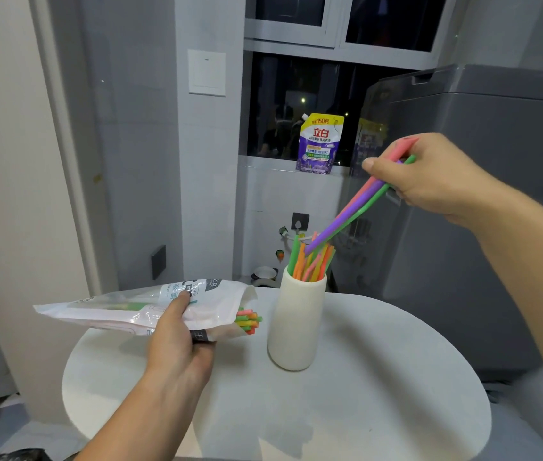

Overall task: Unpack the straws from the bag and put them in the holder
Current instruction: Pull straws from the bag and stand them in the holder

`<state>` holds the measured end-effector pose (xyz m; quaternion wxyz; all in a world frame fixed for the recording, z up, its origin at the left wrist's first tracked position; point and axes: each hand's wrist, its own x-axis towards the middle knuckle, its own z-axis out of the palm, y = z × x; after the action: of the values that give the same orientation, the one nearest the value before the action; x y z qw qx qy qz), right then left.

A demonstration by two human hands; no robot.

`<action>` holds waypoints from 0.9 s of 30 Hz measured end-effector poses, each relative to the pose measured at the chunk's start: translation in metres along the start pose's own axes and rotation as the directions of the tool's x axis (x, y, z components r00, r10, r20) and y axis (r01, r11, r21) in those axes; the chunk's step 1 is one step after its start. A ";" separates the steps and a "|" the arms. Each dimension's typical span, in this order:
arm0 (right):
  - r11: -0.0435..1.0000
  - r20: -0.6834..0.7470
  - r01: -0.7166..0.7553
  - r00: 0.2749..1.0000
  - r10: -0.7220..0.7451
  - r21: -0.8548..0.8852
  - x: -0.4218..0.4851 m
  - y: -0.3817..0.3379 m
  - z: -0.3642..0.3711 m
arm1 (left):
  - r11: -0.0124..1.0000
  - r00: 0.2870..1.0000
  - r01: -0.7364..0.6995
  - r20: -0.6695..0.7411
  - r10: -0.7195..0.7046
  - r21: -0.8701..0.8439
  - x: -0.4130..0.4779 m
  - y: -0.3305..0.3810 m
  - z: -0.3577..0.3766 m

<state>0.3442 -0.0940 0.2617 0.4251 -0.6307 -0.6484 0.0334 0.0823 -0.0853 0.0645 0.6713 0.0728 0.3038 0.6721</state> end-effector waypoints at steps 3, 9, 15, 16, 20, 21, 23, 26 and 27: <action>0.998 0.049 0.043 0.998 -0.041 -0.053 -0.004 -0.003 0.001 | 1.000 1.000 -0.006 -0.018 0.006 -0.004 0.009 -0.002 -0.005; 0.997 0.085 0.073 0.994 -0.070 -0.038 -0.006 -0.002 0.006 | 1.000 1.000 -0.009 -0.004 0.009 0.002 0.010 -0.004 -0.006; 0.999 0.136 0.037 0.990 -0.031 -0.037 -0.004 0.003 0.019 | 1.000 1.000 -0.012 0.019 0.012 0.003 0.004 -0.004 -0.003; 0.999 0.146 0.024 0.989 -0.017 -0.044 -0.002 0.004 0.022 | 1.000 1.000 -0.011 0.013 0.011 0.004 0.003 -0.004 -0.002; 0.999 0.186 -0.024 0.982 0.029 -0.029 0.003 0.010 0.036 | 1.000 1.000 -0.012 0.003 0.012 0.015 0.003 -0.004 -0.003; 0.999 0.194 -0.036 0.980 0.040 -0.026 0.005 0.012 0.040 | 1.000 1.000 -0.011 -0.001 0.011 0.015 0.004 -0.004 -0.003; 0.997 0.211 -0.065 0.975 0.074 -0.050 0.009 0.017 0.050 | 1.000 1.000 -0.010 -0.005 0.010 0.017 0.005 -0.004 -0.003; 0.991 0.243 -0.109 0.962 0.124 -0.077 0.015 0.026 0.064 | 1.000 1.000 -0.006 -0.019 0.007 0.016 0.006 -0.004 -0.003; 0.990 0.251 -0.119 0.958 0.136 -0.080 0.016 0.028 0.068 | 1.000 1.000 -0.006 -0.016 0.006 0.014 0.007 -0.004 -0.004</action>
<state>0.3284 -0.0415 0.2096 0.3144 -0.6750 -0.6564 0.1209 0.0832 -0.0801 0.0572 0.6664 0.0730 0.3138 0.6724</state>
